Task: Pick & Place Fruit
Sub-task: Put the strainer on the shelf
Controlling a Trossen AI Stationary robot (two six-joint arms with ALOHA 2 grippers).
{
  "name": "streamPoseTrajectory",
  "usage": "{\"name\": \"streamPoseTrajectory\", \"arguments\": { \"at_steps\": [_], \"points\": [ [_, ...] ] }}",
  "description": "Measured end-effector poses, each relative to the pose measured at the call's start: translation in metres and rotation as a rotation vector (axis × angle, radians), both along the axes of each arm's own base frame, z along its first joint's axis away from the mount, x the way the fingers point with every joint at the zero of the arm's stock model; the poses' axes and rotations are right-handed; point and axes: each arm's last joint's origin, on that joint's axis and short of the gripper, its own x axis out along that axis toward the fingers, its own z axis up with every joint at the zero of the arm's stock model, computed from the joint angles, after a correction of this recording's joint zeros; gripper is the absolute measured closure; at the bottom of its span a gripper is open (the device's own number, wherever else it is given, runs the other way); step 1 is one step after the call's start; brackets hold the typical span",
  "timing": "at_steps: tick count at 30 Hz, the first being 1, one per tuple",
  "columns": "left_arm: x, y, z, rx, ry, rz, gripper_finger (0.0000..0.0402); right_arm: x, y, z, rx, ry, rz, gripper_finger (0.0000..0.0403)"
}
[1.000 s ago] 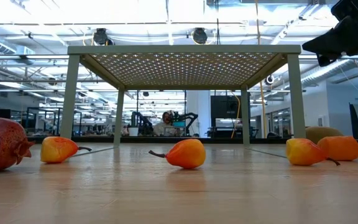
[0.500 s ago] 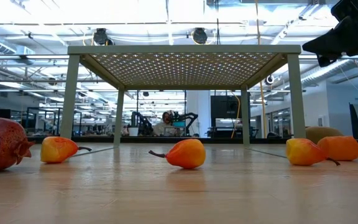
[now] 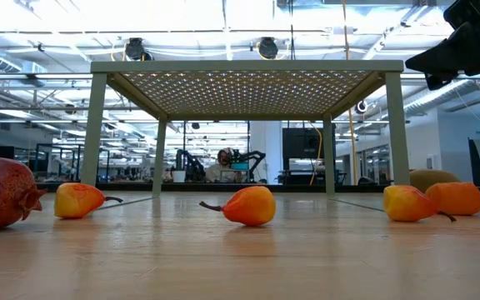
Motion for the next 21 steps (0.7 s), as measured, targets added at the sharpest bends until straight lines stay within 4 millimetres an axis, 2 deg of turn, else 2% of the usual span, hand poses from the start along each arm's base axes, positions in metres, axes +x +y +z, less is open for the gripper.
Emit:
{"name": "streamPoseTrajectory", "arguments": {
  "at_steps": [7, 12, 21],
  "points": [
    [0.015, -0.005, -0.036, -0.112, 0.384, -0.040, 0.0392, 0.000, 0.000, 0.000, 0.000, 0.000, 0.000, 0.0403],
    [0.016, -0.010, -0.063, -0.213, 0.651, -0.007, 0.0392, 0.000, 0.000, 0.000, 0.000, 0.001, 0.000, 0.0403],
    [0.013, -0.019, -0.083, -0.293, 0.854, 0.013, 0.0392, 0.000, 0.000, 0.000, 0.000, 0.003, 0.000, 0.0403]
  ]
}}
